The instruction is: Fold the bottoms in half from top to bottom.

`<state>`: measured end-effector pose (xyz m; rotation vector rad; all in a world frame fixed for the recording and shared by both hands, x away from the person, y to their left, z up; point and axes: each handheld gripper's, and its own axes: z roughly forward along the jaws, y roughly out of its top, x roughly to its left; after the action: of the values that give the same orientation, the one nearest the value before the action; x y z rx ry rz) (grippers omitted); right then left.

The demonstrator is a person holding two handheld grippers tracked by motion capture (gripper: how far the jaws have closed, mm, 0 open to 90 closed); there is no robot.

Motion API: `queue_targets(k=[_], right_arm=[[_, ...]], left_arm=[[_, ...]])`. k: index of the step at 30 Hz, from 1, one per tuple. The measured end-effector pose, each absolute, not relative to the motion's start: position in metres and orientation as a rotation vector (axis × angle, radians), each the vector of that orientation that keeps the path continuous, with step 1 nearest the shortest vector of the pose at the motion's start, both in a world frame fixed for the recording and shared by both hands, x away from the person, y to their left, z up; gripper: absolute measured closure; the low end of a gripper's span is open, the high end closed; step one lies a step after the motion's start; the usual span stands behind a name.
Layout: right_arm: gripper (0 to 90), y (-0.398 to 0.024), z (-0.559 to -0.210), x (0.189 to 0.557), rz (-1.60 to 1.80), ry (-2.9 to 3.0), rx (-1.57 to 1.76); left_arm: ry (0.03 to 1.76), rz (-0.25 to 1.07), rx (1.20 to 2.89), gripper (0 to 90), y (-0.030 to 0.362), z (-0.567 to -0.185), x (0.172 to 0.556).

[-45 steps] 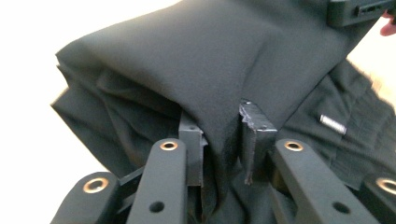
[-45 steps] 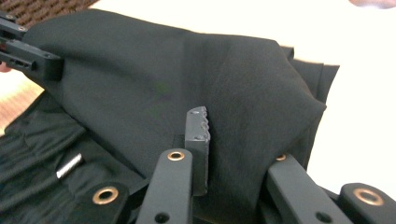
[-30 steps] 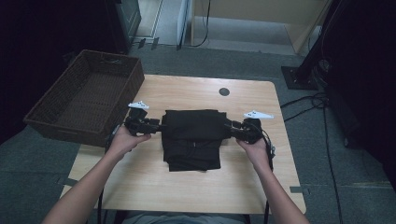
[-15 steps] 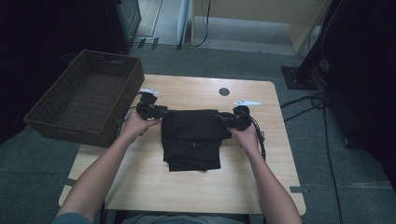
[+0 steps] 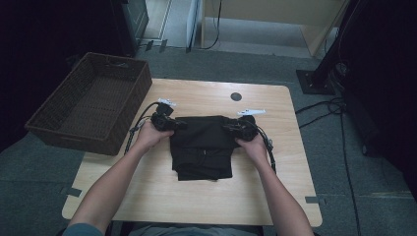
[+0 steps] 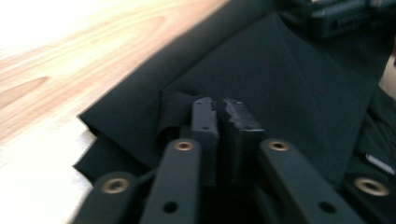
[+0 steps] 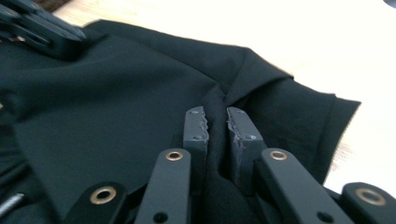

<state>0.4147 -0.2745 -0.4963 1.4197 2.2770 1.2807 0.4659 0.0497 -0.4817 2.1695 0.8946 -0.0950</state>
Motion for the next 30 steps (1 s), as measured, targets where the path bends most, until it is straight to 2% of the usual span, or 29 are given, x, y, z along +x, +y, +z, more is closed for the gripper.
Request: queue_targets(k=[8, 12, 14, 21, 30], right_arm=[[78.6, -0.279, -0.465, 0.4, 1.313, 2.267, 1.345], [76.3, -0.28, -0.454, 0.384, 1.342, 2.266, 1.323], [78.6, -0.28, -0.452, 0.374, 1.352, 2.276, 1.31], [78.3, -0.278, -0.454, 0.335, 1.335, 2.308, 1.256], [83.6, -0.262, -0.485, 0.311, 1.206, 2.405, 1.259]], left_arm=[[0.842, -0.057, 2.05, 88.0, 0.068, -0.441, 0.446], [0.807, -0.051, 2.055, 88.1, 0.073, -0.435, 0.427], [0.811, -0.061, 2.051, 88.2, 0.076, -0.436, 0.418], [0.786, -0.081, 2.076, 88.0, 0.08, -0.441, 0.378], [0.809, -0.146, 2.184, 87.6, 0.072, -0.479, 0.354]])
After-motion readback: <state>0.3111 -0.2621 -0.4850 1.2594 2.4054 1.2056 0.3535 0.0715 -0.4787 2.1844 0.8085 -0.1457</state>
